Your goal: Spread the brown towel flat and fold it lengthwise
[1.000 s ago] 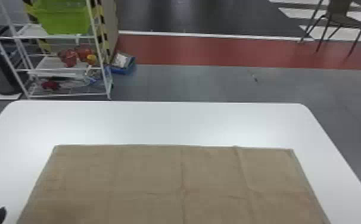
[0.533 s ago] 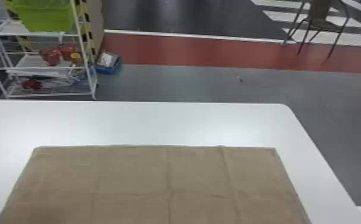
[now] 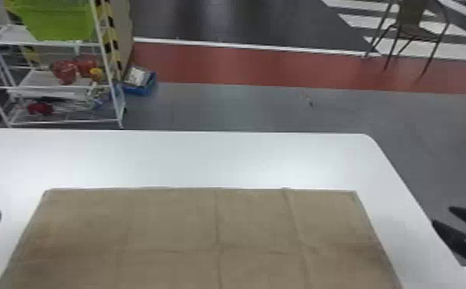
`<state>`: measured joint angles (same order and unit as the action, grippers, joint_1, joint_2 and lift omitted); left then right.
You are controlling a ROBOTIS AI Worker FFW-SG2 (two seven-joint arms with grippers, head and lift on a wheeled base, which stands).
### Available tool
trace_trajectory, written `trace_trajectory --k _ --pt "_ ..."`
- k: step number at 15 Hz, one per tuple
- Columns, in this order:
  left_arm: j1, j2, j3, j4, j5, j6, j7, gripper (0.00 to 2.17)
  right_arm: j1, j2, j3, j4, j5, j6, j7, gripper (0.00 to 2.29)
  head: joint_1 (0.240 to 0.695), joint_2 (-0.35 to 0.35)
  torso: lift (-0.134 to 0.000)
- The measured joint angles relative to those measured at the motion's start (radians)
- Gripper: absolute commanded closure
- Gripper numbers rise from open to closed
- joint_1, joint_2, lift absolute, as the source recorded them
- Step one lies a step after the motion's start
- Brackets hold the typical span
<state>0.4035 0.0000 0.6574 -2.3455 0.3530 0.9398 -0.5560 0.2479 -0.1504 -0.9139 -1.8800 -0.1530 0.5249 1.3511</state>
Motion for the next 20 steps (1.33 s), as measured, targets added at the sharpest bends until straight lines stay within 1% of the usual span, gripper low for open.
trace_trajectory --k 2,4,5,6,7,8,9,10,12,14,16,18,20 --pt "-0.070 0.000 -0.047 0.072 -0.054 -0.034 0.009 0.13 -0.118 -0.022 0.034 0.049 0.053 0.016 -0.031 0.13 0.695 -0.128 -0.123" --pt "-0.143 0.003 -0.105 0.151 -0.116 -0.054 0.027 0.13 -0.228 -0.060 0.108 0.134 0.110 0.020 -0.049 0.13 0.695 -0.122 -0.123" --pt "-0.166 0.005 -0.128 0.185 -0.138 -0.082 0.037 0.13 -0.274 -0.072 0.141 0.171 0.141 0.024 -0.059 0.15 0.695 -0.116 -0.123" --pt "-0.191 0.009 -0.154 0.226 -0.164 -0.137 0.061 0.13 -0.324 -0.078 0.180 0.206 0.185 0.038 -0.102 0.15 0.695 -0.105 -0.123" --pt "-0.214 0.013 -0.184 0.269 -0.193 -0.195 0.085 0.13 -0.362 -0.081 0.218 0.229 0.225 0.059 -0.168 0.17 0.695 -0.102 -0.123" --pt "-0.232 0.019 -0.208 0.305 -0.218 -0.245 0.104 0.14 -0.386 -0.082 0.247 0.245 0.249 0.079 -0.215 0.18 0.695 -0.101 -0.123" --pt "-0.250 0.028 -0.233 0.350 -0.243 -0.308 0.119 0.14 -0.412 -0.083 0.272 0.264 0.272 0.103 -0.239 0.18 0.695 -0.097 -0.123" --pt "-0.266 0.039 -0.252 0.395 -0.263 -0.359 0.131 0.14 -0.436 -0.084 0.287 0.284 0.293 0.120 -0.244 0.18 0.695 -0.093 -0.123" --pt "-0.289 0.061 -0.275 0.454 -0.293 -0.394 0.133 0.14 -0.459 -0.084 0.294 0.311 0.312 0.127 -0.242 0.18 0.695 -0.085 -0.123" --pt "-0.307 0.091 -0.290 0.492 -0.303 -0.393 0.123 0.21 -0.456 -0.092 0.286 0.329 0.310 0.112 -0.238 0.18 0.695 -0.087 -0.123" --pt "-0.331 0.129 -0.307 0.517 -0.320 -0.335 0.089 0.21 -0.442 -0.103 0.270 0.337 0.297 0.096 -0.228 0.18 0.695 -0.098 -0.123" --pt "-0.356 0.146 -0.314 0.549 -0.352 -0.284 0.043 0.22 -0.433 -0.109 0.260 0.338 0.290 0.089 -0.221 0.18 0.695 -0.104 -0.123" --pt "-0.375 0.150 -0.324 0.578 -0.379 -0.272 0.013 0.21 -0.428 -0.111 0.248 0.337 0.286 0.086 -0.216 0.18 0.695 -0.111 -0.123"
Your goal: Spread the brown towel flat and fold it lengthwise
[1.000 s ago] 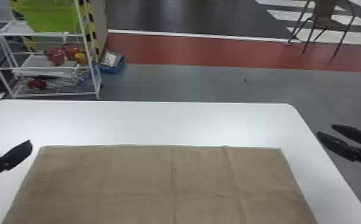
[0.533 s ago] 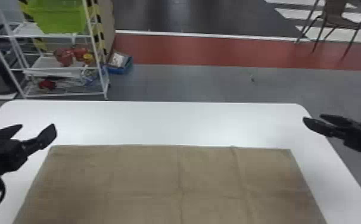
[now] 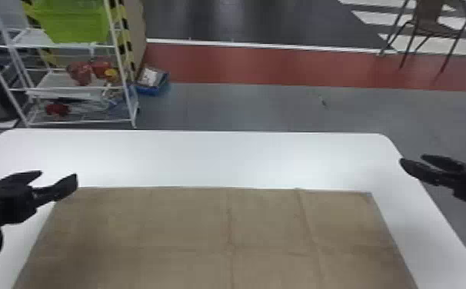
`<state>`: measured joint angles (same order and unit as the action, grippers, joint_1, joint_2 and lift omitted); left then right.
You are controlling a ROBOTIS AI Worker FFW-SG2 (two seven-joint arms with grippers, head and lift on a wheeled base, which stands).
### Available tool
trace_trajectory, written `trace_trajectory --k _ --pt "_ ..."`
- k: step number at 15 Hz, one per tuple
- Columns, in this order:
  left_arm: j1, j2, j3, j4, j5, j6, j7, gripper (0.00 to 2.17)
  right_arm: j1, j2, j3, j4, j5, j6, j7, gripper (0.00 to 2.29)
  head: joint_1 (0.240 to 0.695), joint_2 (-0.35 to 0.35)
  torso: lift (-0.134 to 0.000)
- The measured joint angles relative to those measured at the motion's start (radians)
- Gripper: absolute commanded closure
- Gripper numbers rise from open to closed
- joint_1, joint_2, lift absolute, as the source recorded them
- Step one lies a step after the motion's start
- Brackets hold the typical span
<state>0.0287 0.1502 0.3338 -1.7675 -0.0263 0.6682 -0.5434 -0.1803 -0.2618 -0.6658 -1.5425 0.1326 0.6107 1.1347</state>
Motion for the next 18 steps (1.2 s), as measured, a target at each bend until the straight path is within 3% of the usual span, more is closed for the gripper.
trace_trajectory --k 3,11,15,16,18 --pt "-0.023 0.004 -0.013 0.055 -0.022 0.002 -0.039 0.22 0.001 -0.006 -0.007 -0.001 -0.006 -0.005 0.003 0.18 0.695 -0.127 -0.123" --pt "-0.052 0.015 -0.040 0.139 -0.067 -0.002 -0.057 0.33 0.006 -0.033 -0.021 0.004 -0.022 -0.021 0.004 0.18 0.695 -0.146 -0.123" --pt "-0.052 0.026 -0.029 0.146 -0.067 0.000 -0.062 0.55 0.007 -0.034 -0.024 0.005 -0.022 -0.025 0.009 0.18 0.695 -0.138 -0.123" --pt "-0.052 0.029 -0.027 0.149 -0.068 0.000 -0.065 0.70 0.008 -0.034 -0.023 0.004 -0.022 -0.025 0.010 0.18 0.695 -0.135 -0.123" --pt "-0.052 0.031 -0.024 0.154 -0.068 0.000 -0.074 0.71 0.012 -0.034 -0.020 0.004 -0.022 -0.025 0.010 0.18 0.695 -0.132 -0.123"
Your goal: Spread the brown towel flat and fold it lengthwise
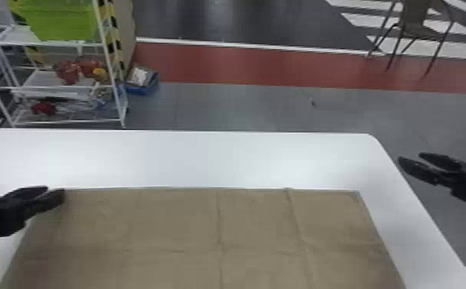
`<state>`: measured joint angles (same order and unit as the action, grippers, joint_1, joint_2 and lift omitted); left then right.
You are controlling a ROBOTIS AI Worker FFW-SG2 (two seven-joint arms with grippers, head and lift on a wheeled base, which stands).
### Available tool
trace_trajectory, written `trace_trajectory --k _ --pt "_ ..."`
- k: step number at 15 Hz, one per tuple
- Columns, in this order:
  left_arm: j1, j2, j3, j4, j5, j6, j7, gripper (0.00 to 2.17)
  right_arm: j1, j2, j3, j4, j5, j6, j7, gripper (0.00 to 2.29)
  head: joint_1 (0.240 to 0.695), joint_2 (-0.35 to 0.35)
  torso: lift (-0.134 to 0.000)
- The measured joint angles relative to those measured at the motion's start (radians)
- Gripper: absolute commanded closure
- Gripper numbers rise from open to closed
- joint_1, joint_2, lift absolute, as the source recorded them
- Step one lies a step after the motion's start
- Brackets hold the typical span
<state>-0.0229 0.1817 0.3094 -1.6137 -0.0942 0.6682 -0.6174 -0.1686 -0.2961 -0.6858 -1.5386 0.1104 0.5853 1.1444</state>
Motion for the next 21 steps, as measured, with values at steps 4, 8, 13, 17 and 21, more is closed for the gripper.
trace_trajectory --k 4,8,13,17,21 --pt "0.005 0.001 0.006 -0.005 0.000 0.003 -0.012 0.94 0.009 0.001 -0.002 -0.001 -0.007 0.001 0.000 0.18 0.695 -0.131 -0.123" --pt "0.021 -0.001 0.011 -0.026 0.007 0.009 -0.012 1.08 0.011 0.001 -0.005 -0.003 -0.009 -0.001 0.011 0.18 0.695 -0.131 -0.123" --pt "0.057 -0.006 0.032 -0.099 0.018 0.045 -0.023 1.08 0.022 -0.029 0.046 0.019 0.040 -0.042 0.074 0.19 0.695 -0.118 -0.123" --pt "0.074 -0.008 0.038 -0.128 0.021 0.053 -0.027 1.08 0.038 -0.032 0.146 0.020 0.164 -0.103 0.080 0.29 0.695 -0.089 -0.123" --pt "0.085 -0.007 0.040 -0.138 0.019 0.066 -0.039 1.08 0.031 -0.019 0.218 0.033 0.224 -0.076 0.063 0.41 0.695 -0.064 -0.123"
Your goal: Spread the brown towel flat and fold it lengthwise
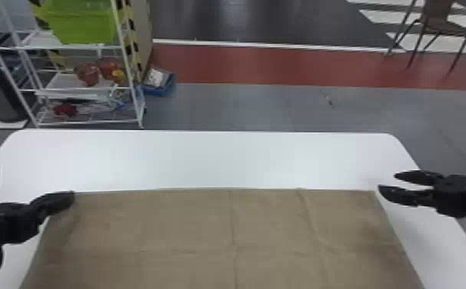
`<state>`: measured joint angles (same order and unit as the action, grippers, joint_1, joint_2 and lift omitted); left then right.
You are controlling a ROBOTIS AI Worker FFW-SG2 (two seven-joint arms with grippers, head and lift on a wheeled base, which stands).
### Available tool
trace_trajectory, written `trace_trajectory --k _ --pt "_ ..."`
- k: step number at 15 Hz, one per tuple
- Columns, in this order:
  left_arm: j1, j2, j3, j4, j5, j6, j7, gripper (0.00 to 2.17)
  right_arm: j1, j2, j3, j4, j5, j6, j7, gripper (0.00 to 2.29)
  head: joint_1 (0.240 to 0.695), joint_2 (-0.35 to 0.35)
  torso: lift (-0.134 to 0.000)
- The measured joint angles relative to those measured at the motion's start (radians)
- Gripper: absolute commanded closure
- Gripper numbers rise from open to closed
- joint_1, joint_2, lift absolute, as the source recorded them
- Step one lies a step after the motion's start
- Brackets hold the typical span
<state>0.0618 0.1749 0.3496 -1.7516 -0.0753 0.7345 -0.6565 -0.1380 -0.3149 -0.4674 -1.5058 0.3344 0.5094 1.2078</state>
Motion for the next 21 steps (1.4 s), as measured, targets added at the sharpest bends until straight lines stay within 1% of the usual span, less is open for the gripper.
trace_trajectory --k 2,5,7,9,14,17,18,21 --pt "0.005 0.000 -0.001 -0.002 -0.001 0.001 -0.002 1.08 -0.024 0.007 0.024 0.034 0.025 0.041 -0.003 0.41 0.695 -0.057 -0.123" --pt "0.014 -0.001 -0.003 -0.014 -0.006 0.013 -0.014 1.08 -0.058 0.008 0.038 0.084 0.042 0.084 -0.002 0.41 0.695 -0.060 -0.123" --pt "0.021 0.000 -0.002 -0.025 -0.010 0.025 -0.019 1.08 -0.071 0.008 0.052 0.093 0.054 0.117 -0.002 0.47 0.695 -0.057 -0.123" --pt "0.028 0.001 -0.001 -0.036 -0.010 0.028 -0.024 1.08 -0.082 0.003 0.063 0.094 0.065 0.144 -0.001 0.47 0.695 -0.058 -0.123" --pt "0.037 0.003 0.000 -0.045 -0.009 0.029 -0.027 1.08 -0.094 0.008 0.080 0.105 0.109 0.143 -0.032 0.47 0.695 -0.064 -0.123" --pt "0.038 0.004 0.000 -0.045 -0.011 0.029 -0.028 1.08 -0.111 0.006 0.107 0.133 0.133 0.146 -0.031 0.50 0.695 -0.060 -0.123" --pt "0.038 0.004 -0.001 -0.045 -0.012 0.029 -0.028 1.08 -0.118 0.006 0.116 0.140 0.138 0.150 -0.031 0.57 0.695 -0.055 -0.123" --pt "0.038 0.005 0.000 -0.045 -0.011 0.029 -0.038 1.08 -0.141 0.007 0.143 0.155 0.154 0.178 -0.028 0.59 0.695 -0.050 -0.123"
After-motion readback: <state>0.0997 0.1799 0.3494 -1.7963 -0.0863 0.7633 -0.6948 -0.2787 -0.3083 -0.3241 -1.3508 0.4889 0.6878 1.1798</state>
